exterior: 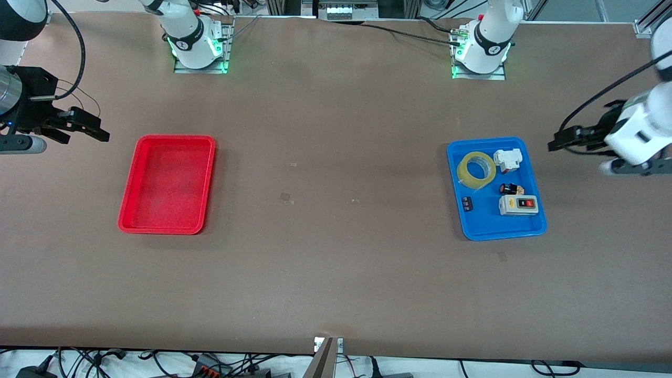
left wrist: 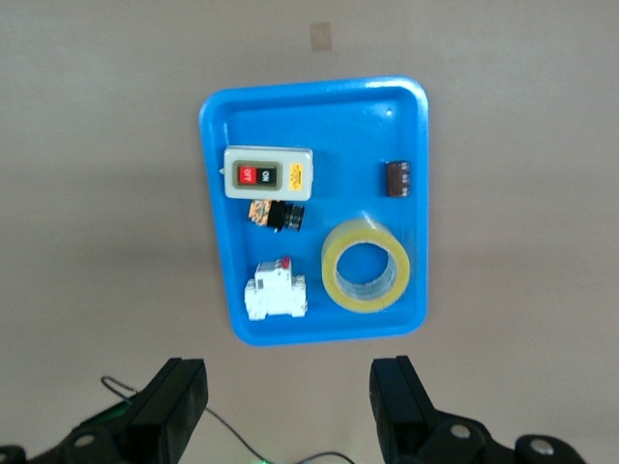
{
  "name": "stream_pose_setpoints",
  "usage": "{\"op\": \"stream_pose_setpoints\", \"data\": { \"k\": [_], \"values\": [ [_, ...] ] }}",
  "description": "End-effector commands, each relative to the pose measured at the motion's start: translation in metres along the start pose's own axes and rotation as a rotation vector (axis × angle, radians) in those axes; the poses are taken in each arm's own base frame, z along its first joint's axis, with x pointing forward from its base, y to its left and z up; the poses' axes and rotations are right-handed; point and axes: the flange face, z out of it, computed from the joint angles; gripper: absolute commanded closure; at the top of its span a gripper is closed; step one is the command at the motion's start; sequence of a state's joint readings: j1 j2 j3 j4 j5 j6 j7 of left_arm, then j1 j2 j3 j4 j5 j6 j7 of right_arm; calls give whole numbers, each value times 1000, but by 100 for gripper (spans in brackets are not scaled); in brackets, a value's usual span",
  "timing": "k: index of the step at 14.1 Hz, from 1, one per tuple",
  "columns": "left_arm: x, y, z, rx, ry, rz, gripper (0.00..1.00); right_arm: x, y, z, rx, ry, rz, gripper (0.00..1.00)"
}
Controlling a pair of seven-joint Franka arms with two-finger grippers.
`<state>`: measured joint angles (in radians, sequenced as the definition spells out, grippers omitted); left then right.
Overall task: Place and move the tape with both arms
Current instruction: 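Move the left gripper toward the yellow tape roll on the blue tray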
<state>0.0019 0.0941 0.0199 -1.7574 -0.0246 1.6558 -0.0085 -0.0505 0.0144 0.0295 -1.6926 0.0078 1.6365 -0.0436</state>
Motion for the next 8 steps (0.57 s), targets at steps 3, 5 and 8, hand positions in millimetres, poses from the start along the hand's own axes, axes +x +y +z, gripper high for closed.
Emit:
{"op": "stream_pose_setpoints", "data": {
  "k": [3,5,8],
  "values": [
    [-8,21,91,-8,21,27,0,-6,0,-7,-10,7,-13,0],
    [-14,32,136,-6,31,45,0,-5,-1,-6,-10,7,-15,0],
    [-12,38,195,-4,25,53,0,-6,0,-7,-10,9,-13,0]
  ]
}}
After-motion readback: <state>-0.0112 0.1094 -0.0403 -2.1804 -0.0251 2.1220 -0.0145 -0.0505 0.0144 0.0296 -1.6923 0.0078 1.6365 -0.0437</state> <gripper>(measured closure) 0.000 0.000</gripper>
